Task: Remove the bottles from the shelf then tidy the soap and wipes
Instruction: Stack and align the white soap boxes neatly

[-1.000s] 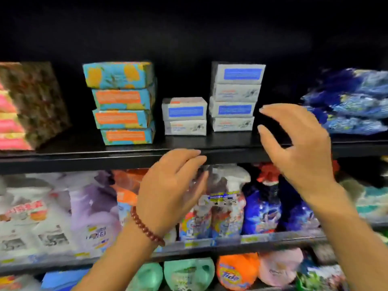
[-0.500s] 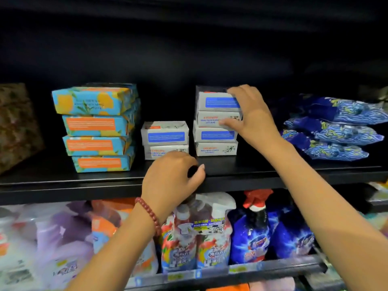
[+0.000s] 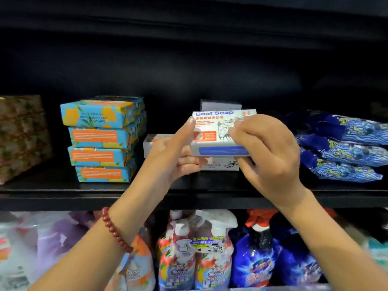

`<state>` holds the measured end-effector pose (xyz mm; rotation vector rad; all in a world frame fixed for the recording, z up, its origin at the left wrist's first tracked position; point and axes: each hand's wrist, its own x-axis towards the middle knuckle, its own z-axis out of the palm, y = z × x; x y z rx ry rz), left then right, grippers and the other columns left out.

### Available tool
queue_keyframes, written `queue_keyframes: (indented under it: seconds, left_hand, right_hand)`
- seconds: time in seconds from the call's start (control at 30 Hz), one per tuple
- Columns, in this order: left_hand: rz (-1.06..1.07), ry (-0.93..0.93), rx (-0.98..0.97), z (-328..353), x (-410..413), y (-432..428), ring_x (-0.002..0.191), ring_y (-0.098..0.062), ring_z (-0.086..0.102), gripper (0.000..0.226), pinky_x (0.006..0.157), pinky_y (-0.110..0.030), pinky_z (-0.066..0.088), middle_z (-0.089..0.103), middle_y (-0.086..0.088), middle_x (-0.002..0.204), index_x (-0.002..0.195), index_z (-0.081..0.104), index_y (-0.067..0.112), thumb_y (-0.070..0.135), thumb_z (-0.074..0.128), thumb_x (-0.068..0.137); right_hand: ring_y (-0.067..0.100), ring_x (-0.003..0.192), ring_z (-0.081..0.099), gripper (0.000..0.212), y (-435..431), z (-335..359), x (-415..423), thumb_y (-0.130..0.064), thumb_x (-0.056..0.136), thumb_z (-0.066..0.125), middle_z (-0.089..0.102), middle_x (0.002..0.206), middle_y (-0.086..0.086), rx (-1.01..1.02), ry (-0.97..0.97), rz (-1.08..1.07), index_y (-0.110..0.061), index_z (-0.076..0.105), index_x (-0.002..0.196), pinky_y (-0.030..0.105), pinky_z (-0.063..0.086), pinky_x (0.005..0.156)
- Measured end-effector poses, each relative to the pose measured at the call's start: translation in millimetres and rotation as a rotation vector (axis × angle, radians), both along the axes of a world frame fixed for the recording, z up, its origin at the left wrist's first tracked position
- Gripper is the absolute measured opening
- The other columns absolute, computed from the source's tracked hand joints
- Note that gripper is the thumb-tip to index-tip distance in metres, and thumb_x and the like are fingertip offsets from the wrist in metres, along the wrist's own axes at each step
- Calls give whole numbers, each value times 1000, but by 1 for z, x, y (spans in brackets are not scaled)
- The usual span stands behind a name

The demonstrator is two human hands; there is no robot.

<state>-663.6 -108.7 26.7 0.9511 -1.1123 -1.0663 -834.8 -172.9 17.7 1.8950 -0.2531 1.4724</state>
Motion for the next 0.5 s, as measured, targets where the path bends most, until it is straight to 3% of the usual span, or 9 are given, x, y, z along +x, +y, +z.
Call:
queue_keyframes:
  seconds: [0.07, 0.13, 0.2, 0.3, 0.4, 0.5]
  left_hand:
    - [-70, 11, -43, 4, -5, 1, 64, -12, 67, 45, 52, -18, 50, 71, -3, 71, 91, 69, 8, 46, 64, 67]
    - [-84, 31, -95, 1, -6, 4, 75, -13, 70, 27, 58, -19, 52, 74, -6, 84, 85, 73, 10, 33, 68, 71]
    - [-26, -8, -204, -4, -4, 6, 81, -14, 71, 19, 65, -19, 53, 75, -6, 89, 84, 75, 12, 28, 71, 73]
    - [83, -115, -357, -6, 1, 8, 89, -16, 71, 26, 70, -20, 54, 75, -4, 94, 99, 71, 8, 19, 72, 76]
    - [107, -205, -453, -9, 2, 10, 95, -19, 69, 43, 75, -27, 56, 72, -6, 102, 111, 64, 4, 10, 78, 72]
    - [133, -222, -513, -12, 5, 12, 99, -18, 67, 52, 78, -28, 54, 71, -5, 105, 112, 63, 6, 12, 82, 64]
  right_hand:
    - [30, 93, 61, 20, 1, 1, 3, 0, 83, 66, 67, 94, 18, -32, 23, 21, -3, 57, 100, 38, 52, 81]
    - [27, 103, 56, 22, 2, 1, -1, -5, 85, 64, 60, 108, 13, 45, 99, 46, -5, 56, 105, 35, 48, 91]
    - [22, 117, 49, 36, 9, 3, -9, -21, 84, 68, 51, 124, 8, 280, 148, 85, -9, 55, 115, 29, 40, 101]
    - [7, 127, 42, 72, 27, 15, -13, -46, 76, 69, 45, 136, -5, 801, 33, 201, -18, 43, 137, 20, 37, 103]
    - [-7, 114, 51, 72, 32, 25, -10, -39, 72, 73, 54, 120, -25, 1079, 7, 339, -30, 41, 136, 12, 43, 93]
    - [-1, 100, 61, 48, 36, 28, -9, -18, 68, 81, 65, 100, -19, 1061, 4, 403, -27, 59, 109, 14, 49, 79]
